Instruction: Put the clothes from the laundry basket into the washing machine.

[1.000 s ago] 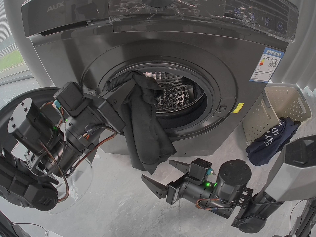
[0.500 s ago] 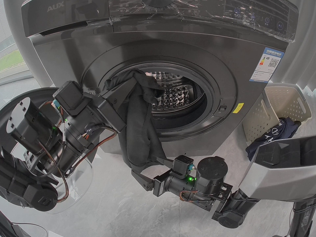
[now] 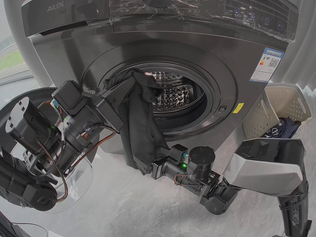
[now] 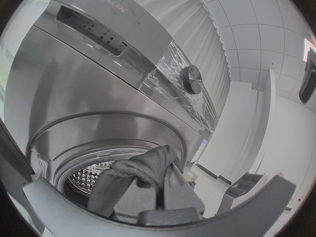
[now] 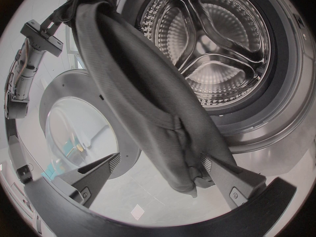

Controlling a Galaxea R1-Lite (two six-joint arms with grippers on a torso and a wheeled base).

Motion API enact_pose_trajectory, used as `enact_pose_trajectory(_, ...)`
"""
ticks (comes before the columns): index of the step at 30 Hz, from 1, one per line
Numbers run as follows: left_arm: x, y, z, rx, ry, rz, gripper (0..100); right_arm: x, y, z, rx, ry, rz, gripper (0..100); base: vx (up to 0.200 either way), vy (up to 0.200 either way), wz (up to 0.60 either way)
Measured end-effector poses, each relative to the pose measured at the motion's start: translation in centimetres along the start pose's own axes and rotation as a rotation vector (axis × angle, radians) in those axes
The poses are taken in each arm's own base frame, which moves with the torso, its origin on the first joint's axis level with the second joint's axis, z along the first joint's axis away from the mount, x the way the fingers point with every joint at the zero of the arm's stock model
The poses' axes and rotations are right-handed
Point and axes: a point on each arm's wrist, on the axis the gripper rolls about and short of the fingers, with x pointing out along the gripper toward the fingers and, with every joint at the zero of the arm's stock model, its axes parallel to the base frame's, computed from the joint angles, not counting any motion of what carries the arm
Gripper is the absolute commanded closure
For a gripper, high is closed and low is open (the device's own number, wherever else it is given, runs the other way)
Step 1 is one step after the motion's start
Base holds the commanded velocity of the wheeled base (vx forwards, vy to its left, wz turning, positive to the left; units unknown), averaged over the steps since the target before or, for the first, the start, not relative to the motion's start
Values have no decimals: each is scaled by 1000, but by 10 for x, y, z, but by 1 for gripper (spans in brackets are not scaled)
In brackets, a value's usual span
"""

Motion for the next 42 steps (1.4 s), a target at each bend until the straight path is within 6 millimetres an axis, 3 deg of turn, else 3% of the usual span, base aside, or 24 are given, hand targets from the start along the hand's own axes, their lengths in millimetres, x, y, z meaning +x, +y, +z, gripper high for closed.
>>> enact_pose_trajectory(7, 0, 0, 0, -1, -1, -1, 100, 10, -9, -1, -1, -12, -12, 0, 0, 0, 0)
enact_pose_trajectory(17, 0, 1, 0, 0, -2, 3, 100, 19, 0, -8, -1, -12, 17, 0, 0, 0, 0)
enact_pose_trajectory(18, 0, 1, 0, 0, -2, 3, 100, 20, 0, -9, -1, -12, 17, 100, 0, 0, 0)
enact_pose_trajectory(26, 0, 2, 0, 0, 0, 7, 100, 25, -2, -12, 1, -32, 20, 100, 0, 0, 0)
enact_pose_trajectory(33, 0, 5, -1, 2, 4, 16, 100, 17, -2, -15, 3, -7, 12, 100, 0, 0, 0)
enact_pose_trajectory(42, 0, 11, -2, 9, 8, 38, 100, -30, 8, 0, 0, 55, 2, 100, 0, 0, 0)
